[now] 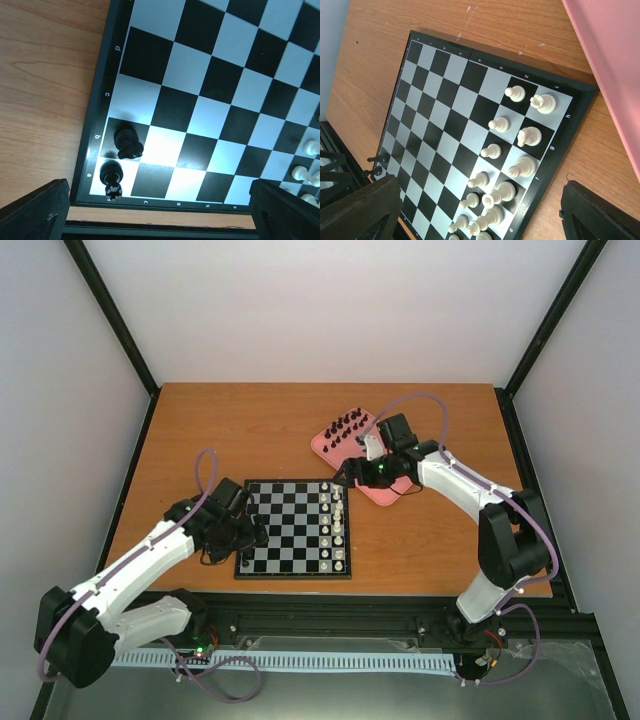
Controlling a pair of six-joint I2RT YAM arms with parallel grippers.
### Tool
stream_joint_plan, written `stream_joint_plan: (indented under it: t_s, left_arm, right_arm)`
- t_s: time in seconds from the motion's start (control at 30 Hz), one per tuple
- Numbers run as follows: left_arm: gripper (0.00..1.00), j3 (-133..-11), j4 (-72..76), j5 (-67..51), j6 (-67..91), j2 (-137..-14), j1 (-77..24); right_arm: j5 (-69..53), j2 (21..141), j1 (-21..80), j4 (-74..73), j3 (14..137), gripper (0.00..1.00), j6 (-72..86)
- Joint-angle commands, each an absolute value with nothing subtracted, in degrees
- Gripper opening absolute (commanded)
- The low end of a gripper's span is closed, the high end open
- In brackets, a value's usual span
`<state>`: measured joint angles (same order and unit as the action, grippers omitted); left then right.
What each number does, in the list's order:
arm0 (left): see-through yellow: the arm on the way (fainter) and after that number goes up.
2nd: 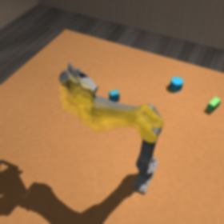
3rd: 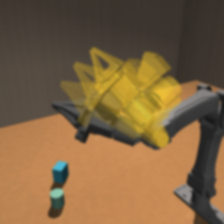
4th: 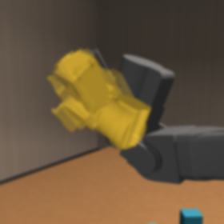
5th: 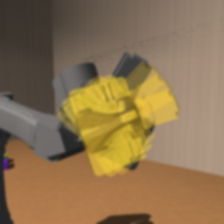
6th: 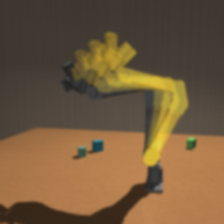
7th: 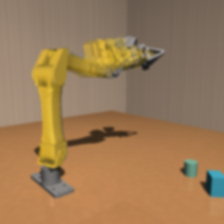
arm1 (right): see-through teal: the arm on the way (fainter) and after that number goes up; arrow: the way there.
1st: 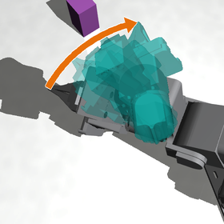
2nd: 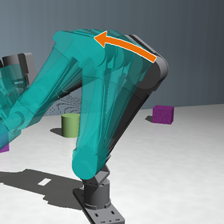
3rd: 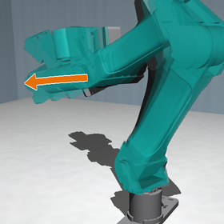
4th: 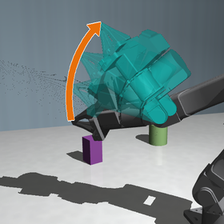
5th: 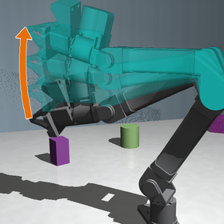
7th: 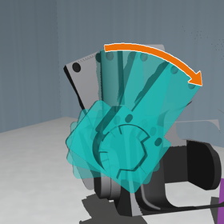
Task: Set up the chess pieces on the board
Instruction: Pick up the chess piece from the storage box.
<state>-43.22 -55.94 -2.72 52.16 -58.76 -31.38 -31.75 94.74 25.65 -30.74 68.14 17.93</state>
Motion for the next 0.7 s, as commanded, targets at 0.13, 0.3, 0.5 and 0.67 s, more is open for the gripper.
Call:
stream_joint_plan:
  t_s: [0.13,0.3,0.5,0.67]
  left_arm:
    - [1.00,-40.69,-47.94,-1.69,55.97,-62.29,-32.61]
    - [1.00,-40.72,-47.35,-2.17,57.10,-64.48,-32.61]
    - [1.00,-41.04,-47.40,-4.96,57.90,-68.77,-32.57]
    - [1.00,-41.81,-47.48,-5.05,58.75,-69.72,-32.61]
  right_arm:
    - [-32.86,92.44,24.26,-30.76,67.27,1.00,16.95]
    - [-33.15,92.37,23.84,-30.98,66.98,1.00,16.63]
    - [-33.34,91.95,22.89,-31.34,66.47,1.00,16.17]
    - [-33.57,91.26,22.25,-31.13,65.21,1.00,16.12]
